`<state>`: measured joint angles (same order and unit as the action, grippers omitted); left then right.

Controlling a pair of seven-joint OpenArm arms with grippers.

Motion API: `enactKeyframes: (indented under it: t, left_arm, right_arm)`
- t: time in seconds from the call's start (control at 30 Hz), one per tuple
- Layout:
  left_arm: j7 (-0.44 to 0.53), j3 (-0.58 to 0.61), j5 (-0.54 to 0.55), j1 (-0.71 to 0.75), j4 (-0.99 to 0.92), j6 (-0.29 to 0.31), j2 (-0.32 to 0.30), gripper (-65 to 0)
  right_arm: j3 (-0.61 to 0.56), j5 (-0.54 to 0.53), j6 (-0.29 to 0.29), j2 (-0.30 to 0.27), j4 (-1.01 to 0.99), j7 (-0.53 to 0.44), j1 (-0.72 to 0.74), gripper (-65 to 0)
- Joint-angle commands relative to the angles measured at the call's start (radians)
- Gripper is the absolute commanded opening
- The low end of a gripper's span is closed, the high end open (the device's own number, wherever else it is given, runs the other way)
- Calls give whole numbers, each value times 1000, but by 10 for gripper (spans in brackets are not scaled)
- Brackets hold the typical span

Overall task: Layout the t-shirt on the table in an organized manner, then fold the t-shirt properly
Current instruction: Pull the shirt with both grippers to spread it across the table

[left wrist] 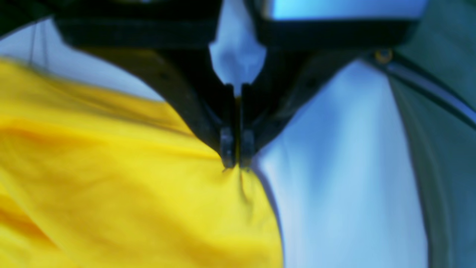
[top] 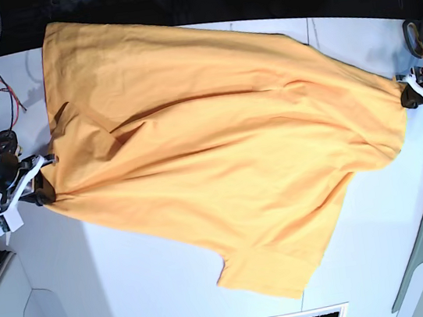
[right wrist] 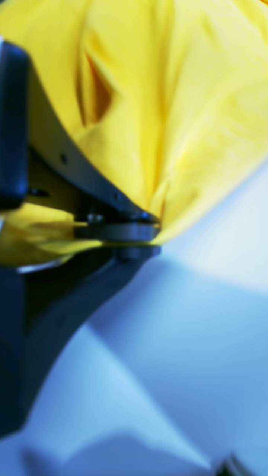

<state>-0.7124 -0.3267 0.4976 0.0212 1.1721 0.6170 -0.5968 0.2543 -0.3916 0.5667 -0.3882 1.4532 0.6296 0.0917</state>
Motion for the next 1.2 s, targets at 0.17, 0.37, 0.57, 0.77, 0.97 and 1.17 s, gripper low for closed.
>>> enactKeyframes:
  t: [0.17, 0.37, 0.57, 0.77, 0.97, 1.17]
  left_arm:
    - [22, 30, 19, -201, -90, 1, -55, -650]
    - [28, 207, 16, -320, -95, 0, -58, -650]
    - [27, 312, 32, -353, -95, -3, -57, -650]
    - [-52, 311, 132, -352, -94, -2, -78, -484]
    - [-93, 279, 299, -351, -90, 60, -129, -482]
    - [-152, 176, 351, -345, -91, 75, -129, -482]
  right_arm:
    - [21, 3, -13, -93, 16, -26, 24, -650]
    - [21, 2, -22, -121, 16, 16, 12, -650]
    - [21, -55, -23, -108, 16, 30, -6, -304]
    - [27, -117, -47, -107, 17, 6, 5, -303]
    - [27, -105, -74, -61, 10, -4, 88, -303]
    - [27, -76, -88, 14, -148, -62, 216, -303]
